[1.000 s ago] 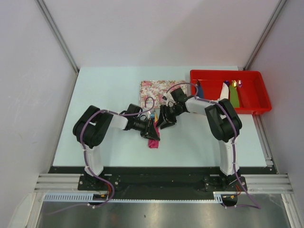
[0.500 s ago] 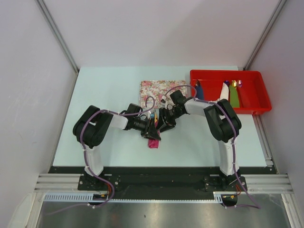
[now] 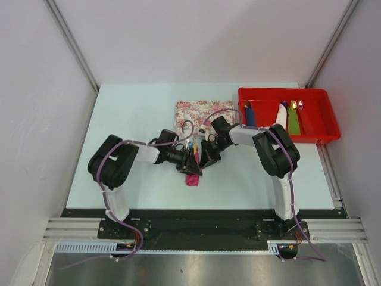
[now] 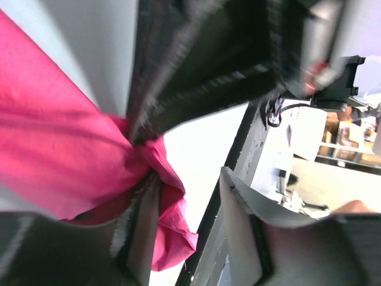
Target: Place the utensils on the paper napkin and roll it up
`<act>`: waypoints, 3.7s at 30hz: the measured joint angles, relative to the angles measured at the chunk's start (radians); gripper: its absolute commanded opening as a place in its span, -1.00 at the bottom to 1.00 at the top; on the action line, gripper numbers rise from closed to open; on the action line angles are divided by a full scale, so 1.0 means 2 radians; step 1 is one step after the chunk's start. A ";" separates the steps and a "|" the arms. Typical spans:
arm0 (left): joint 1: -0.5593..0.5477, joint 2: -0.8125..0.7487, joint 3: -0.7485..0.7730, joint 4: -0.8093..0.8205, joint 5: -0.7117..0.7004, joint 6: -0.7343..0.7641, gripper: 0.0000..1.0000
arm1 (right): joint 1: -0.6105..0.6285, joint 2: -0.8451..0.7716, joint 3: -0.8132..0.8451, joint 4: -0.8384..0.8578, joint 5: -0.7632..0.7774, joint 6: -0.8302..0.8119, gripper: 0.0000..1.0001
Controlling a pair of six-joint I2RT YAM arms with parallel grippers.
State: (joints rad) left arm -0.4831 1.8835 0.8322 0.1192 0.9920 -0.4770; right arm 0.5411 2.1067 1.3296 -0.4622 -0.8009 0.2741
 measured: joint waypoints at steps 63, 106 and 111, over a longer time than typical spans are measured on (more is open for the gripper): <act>0.018 -0.054 0.006 -0.094 -0.003 0.096 -0.31 | -0.013 0.044 0.079 -0.014 0.028 -0.024 -1.00; -0.021 0.033 0.026 -0.117 0.051 0.146 -0.42 | -0.021 0.031 0.076 -0.014 0.015 -0.007 0.01; -0.020 0.034 0.023 -0.108 0.056 0.146 -0.41 | -0.026 0.022 0.062 -0.014 0.016 -0.007 0.00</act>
State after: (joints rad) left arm -0.5232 1.9507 0.8776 -0.0971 1.1030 -0.1844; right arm 0.4892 2.1498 1.4544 -0.4911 -0.7696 0.2607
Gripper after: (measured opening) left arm 0.289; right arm 0.502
